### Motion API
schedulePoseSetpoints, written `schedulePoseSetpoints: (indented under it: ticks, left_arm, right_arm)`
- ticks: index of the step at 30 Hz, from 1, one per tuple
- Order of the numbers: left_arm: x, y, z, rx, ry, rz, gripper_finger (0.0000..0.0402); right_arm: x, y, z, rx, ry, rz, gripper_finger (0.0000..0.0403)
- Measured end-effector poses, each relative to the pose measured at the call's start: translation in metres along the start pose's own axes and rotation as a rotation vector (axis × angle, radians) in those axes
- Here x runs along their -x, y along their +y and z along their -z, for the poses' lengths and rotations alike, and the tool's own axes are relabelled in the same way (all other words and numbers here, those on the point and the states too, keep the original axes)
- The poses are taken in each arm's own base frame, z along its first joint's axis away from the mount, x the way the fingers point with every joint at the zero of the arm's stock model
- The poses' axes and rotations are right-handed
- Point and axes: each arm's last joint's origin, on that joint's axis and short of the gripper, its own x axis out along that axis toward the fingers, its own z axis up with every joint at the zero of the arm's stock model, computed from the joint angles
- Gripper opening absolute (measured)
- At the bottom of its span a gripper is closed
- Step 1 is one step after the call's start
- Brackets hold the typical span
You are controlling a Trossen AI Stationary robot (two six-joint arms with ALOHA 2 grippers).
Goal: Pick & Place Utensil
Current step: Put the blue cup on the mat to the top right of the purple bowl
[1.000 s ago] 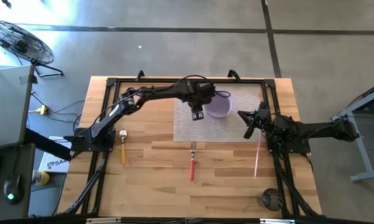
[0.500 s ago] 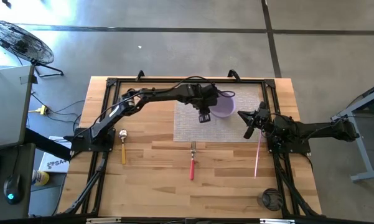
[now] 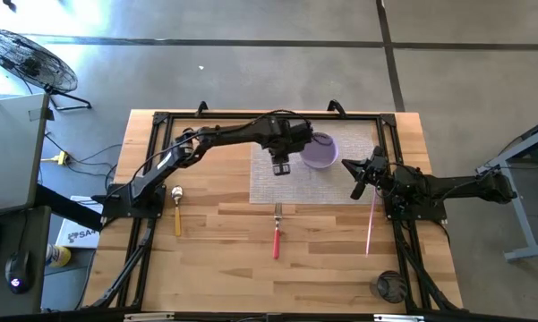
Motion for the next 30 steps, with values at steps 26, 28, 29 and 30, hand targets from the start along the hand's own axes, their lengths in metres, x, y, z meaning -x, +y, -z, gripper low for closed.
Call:
schedulePoseSetpoints:
  ticks: [26, 28, 29, 30]
  left_arm:
    - [0.038, -0.032, 0.176, 0.262, 0.459, -0.445, 0.0129]
    - [0.045, -0.041, 0.192, 0.279, 0.408, -0.406, 0.0129]
    - [0.047, -0.045, 0.197, 0.292, 0.361, -0.378, 0.0129]
    - [0.05, -0.05, 0.202, 0.306, 0.31, -0.345, 0.0129]
  right_arm:
    - [0.0, 0.0, 0.001, 0.005, 0.006, 0.0, 0.0005]
    - [0.0, 0.0, 0.001, 0.024, 0.006, 0.0, 0.0005]
    - [0.0, 0.0, 0.001, 0.031, 0.006, 0.0, 0.0005]
    - [0.0, 0.0, 0.001, 0.036, 0.007, 0.0, 0.0005]
